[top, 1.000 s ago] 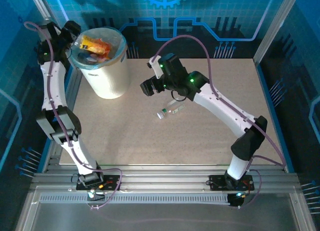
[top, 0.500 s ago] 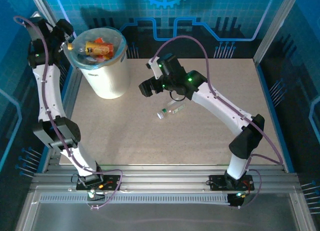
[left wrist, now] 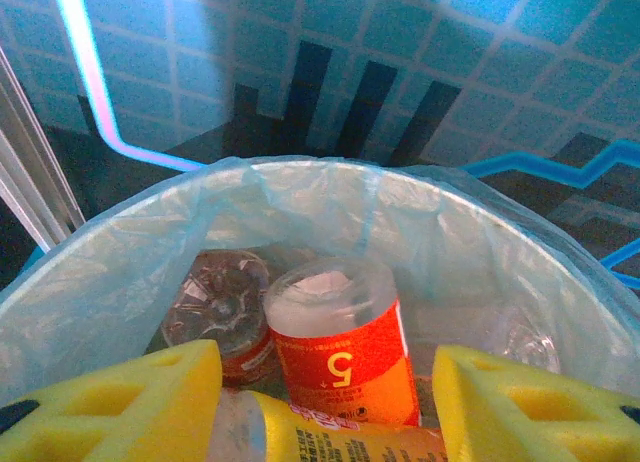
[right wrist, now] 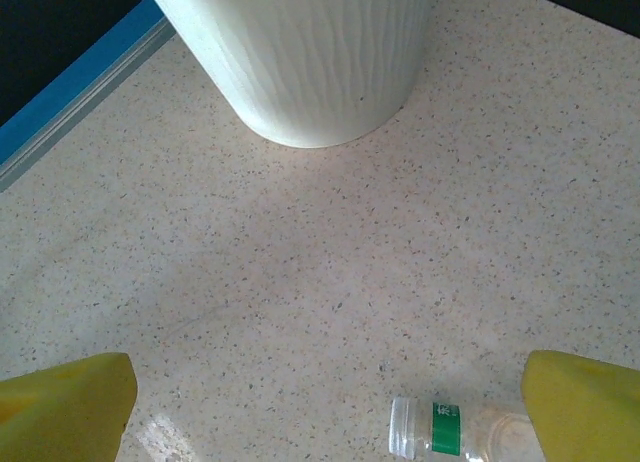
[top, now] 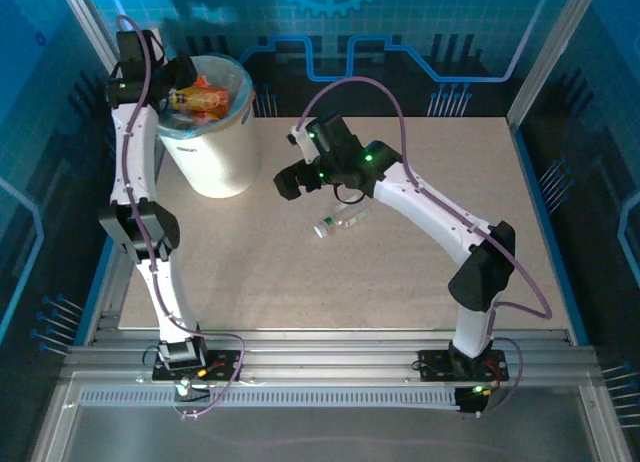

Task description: Put the plastic bottles in the bin

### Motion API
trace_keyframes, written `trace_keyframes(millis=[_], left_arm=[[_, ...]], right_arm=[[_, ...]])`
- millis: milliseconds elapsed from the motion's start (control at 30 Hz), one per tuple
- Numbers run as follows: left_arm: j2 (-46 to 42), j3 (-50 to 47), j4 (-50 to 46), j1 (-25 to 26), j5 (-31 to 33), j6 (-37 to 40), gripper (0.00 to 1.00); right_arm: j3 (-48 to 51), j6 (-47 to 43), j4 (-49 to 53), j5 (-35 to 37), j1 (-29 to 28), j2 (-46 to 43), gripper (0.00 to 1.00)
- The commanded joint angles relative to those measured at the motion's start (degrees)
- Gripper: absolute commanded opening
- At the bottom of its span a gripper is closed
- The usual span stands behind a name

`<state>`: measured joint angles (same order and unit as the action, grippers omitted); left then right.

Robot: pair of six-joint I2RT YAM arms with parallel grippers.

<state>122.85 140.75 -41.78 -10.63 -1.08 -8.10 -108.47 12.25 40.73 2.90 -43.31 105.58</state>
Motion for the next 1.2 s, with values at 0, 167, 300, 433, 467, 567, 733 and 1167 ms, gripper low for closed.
trace_keyframes(millis=[0, 167, 300, 433, 467, 567, 733, 1167], left_arm=[[3.4, -3.3, -11.7, 2.9, -2.8, 1.4, 0.6], [6.3, -0.8, -13.3, 4.0, -7.0, -0.5, 0.6], [7.7, 0.5, -14.0, 3.9, -10.2, -1.5, 0.6], [4.6, 0.7, -12.1, 3.9, -10.0, -1.4, 0.61], [3.6, 0.5, -10.9, 3.8, -10.1, -1.9, 0.61], [3.0, 2.9, -11.4, 3.7, -9.6, -2.4, 0.61], [-1.0, 3.3, -10.3, 4.0, -6.1, -1.5, 0.68], [-0.6, -4.8, -11.7, 9.2, 2.3, 5.8, 0.69]], right_arm=[[-2.9, 1.0, 1.8, -1.5, 0.3, 1.4, 0.99], [-3.9, 1.2, 3.1, -1.5, 0.2, 1.9, 0.99], [-3.9, 1.2, 3.8, -1.7, 0.2, 2.1, 0.99], [-3.7, 1.4, 4.1, -1.9, 0.2, 1.9, 0.99], [-3.4, 1.4, 3.9, -1.7, 0.2, 1.8, 0.99], [-2.9, 1.5, 3.3, -1.4, 0.2, 1.9, 0.99], [-3.4, 1.3, 3.7, -1.8, 0.2, 2.3, 0.99], [-2.9, 2.2, 4.9, -1.6, 0.2, 3.2, 0.99]])
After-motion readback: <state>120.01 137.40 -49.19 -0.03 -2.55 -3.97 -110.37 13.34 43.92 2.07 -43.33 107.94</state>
